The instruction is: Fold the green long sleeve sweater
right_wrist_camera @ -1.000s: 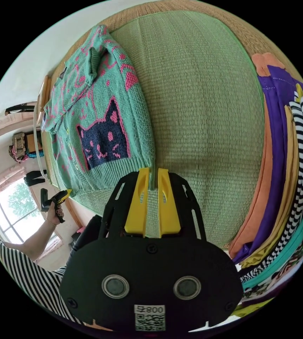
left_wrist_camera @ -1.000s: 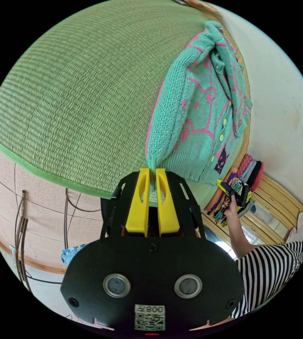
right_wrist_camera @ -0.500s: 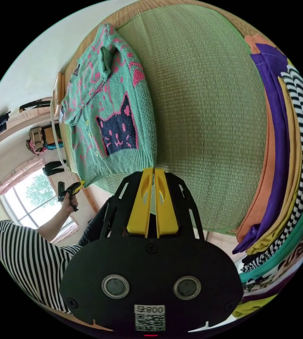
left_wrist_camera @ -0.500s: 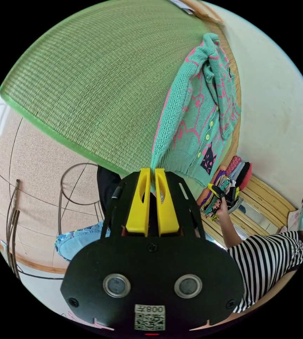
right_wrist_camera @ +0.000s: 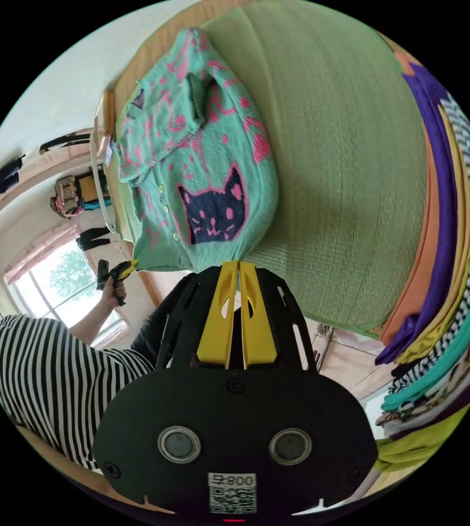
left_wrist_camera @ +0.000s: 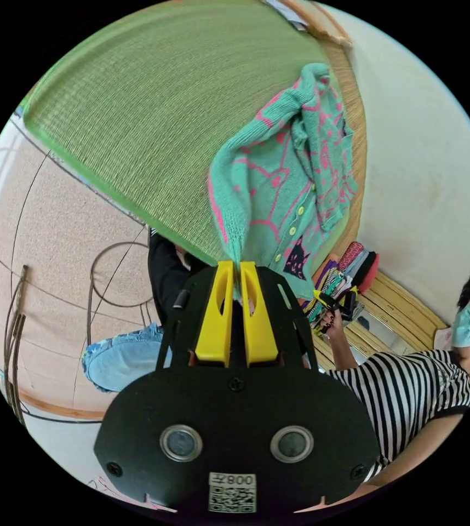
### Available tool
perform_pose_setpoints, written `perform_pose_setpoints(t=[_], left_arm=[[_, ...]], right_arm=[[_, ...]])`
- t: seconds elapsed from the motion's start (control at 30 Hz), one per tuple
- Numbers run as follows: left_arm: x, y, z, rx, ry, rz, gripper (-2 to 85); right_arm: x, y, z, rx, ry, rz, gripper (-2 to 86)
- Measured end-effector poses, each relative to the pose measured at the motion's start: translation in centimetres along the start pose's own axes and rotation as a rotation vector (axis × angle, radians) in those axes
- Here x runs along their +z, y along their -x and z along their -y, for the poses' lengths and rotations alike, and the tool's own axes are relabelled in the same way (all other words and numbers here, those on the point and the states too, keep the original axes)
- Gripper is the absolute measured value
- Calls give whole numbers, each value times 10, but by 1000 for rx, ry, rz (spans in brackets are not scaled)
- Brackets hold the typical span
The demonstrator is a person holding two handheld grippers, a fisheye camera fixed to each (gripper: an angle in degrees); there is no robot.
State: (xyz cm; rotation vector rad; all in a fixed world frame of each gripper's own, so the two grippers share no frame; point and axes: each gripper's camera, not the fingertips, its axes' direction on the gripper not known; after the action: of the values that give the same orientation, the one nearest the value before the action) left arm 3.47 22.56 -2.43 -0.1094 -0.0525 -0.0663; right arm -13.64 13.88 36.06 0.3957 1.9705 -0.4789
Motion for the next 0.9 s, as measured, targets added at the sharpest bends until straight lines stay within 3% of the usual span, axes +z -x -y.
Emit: perform_pose_setpoints(t=[0.23,0.47,0.67,0.9], left_arm=[[-33,-49,56,121,-152,-134,25],[-45,-85,113,211,-241,-143,26],[-37,-94,153,177,-263,-181,26],[-52,-106,142,208,-297,-220,27]], right_arm=[[-51,37,35,-156,-129,8,2],[-89,58,88,-231,-247,8,2],[-96,71,139,-255,-228,-10,2],[-112,94,130,-301,-216,-86,3]])
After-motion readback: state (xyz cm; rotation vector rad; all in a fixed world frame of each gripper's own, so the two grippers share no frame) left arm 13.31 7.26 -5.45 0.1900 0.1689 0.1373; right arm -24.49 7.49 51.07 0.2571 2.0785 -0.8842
